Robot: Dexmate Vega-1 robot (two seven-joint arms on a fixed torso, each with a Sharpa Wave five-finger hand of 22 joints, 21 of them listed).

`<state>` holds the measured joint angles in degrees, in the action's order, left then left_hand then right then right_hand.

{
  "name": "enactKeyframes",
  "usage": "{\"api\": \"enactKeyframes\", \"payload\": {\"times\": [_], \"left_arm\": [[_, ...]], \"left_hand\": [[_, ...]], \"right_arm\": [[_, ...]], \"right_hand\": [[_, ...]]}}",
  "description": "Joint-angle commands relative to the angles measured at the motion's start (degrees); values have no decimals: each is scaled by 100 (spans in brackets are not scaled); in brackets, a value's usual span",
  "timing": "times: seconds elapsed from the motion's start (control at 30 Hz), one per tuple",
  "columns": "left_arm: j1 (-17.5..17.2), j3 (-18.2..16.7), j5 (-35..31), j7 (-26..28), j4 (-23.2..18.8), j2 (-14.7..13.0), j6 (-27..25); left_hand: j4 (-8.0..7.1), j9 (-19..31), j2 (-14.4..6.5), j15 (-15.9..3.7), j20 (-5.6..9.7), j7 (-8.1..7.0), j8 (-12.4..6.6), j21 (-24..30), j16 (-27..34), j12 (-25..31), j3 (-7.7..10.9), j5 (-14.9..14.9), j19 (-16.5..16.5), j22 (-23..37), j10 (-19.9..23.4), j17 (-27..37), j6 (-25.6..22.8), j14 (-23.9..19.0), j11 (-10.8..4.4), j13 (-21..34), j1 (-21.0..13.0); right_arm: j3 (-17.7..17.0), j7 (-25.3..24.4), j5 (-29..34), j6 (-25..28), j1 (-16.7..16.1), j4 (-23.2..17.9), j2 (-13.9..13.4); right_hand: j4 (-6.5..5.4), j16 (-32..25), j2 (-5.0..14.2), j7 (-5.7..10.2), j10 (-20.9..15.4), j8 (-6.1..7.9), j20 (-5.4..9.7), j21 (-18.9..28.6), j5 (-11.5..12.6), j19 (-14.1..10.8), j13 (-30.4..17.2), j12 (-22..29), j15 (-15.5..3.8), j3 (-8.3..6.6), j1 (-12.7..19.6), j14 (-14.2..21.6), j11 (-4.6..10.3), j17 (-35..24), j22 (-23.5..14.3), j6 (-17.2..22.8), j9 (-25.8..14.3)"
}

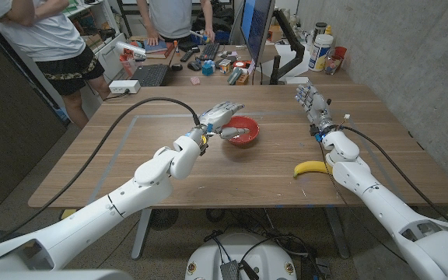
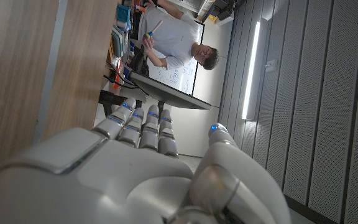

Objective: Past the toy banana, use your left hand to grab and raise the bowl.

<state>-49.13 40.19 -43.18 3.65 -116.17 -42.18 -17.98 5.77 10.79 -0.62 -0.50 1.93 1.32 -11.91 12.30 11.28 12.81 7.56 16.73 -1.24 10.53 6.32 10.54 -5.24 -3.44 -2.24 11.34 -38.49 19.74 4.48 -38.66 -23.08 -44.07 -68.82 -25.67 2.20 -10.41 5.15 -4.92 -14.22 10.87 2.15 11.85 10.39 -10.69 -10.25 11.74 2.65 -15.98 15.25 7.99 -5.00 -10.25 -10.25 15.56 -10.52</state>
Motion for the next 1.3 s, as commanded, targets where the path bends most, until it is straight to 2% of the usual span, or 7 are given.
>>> {"api": "enactKeyframes", "payload": {"times": [0.03, 0.6, 0.93, 1.3], "left_arm": [[-13, 32, -30, -80, 52, 17, -59], [77, 63, 107, 92, 389, 37, 178], [185, 169, 151, 29, 577, 64, 308], [235, 319, 5, -212, 575, 26, 274]], "left_hand": [[-9, 30, 51, 23, 141, 12, -44, 21, 32, 17, -24, 26, 54, 22, 60, 24, -64, -63, -13, 18, -29], [-21, 31, 64, 30, 131, 11, -44, 20, 28, 19, -52, 21, 60, 23, 85, 28, -88, -72, -29, 23, -9], [-26, 31, 67, 35, 127, 4, -45, 18, 34, 22, -63, 20, 61, 24, 106, 30, -105, -96, -26, 25, -4], [-27, 31, 69, 34, 122, 16, -46, 19, 30, 24, -73, 22, 68, 25, 127, 32, -125, -101, -35, 27, -7]], "right_arm": [[3, 22, -5, 16, 35, 31, 4], [35, -120, 87, 4, 61, -19, 50], [53, -180, 125, -6, 93, 0, 90], [105, -157, 154, 33, 148, 48, 116]], "right_hand": [[12, -31, 12, 29, -50, 19, -8, -12, 27, -47, -11, 4, 25, 22, -26, 49, 22, -31, -25, -3, -26], [20, -28, 13, 29, -53, 17, -6, -14, 29, -52, -11, 4, 29, 22, -23, 48, 12, -29, -25, -11, -26], [20, -30, 15, 29, -46, 18, -5, -15, 28, -54, -11, 1, 30, 24, -27, 53, 19, -30, -25, -11, -26], [22, -28, 17, 30, -49, 16, -5, -17, 28, -53, -11, 2, 29, 25, -28, 50, 19, -30, -25, -16, -26]]}}
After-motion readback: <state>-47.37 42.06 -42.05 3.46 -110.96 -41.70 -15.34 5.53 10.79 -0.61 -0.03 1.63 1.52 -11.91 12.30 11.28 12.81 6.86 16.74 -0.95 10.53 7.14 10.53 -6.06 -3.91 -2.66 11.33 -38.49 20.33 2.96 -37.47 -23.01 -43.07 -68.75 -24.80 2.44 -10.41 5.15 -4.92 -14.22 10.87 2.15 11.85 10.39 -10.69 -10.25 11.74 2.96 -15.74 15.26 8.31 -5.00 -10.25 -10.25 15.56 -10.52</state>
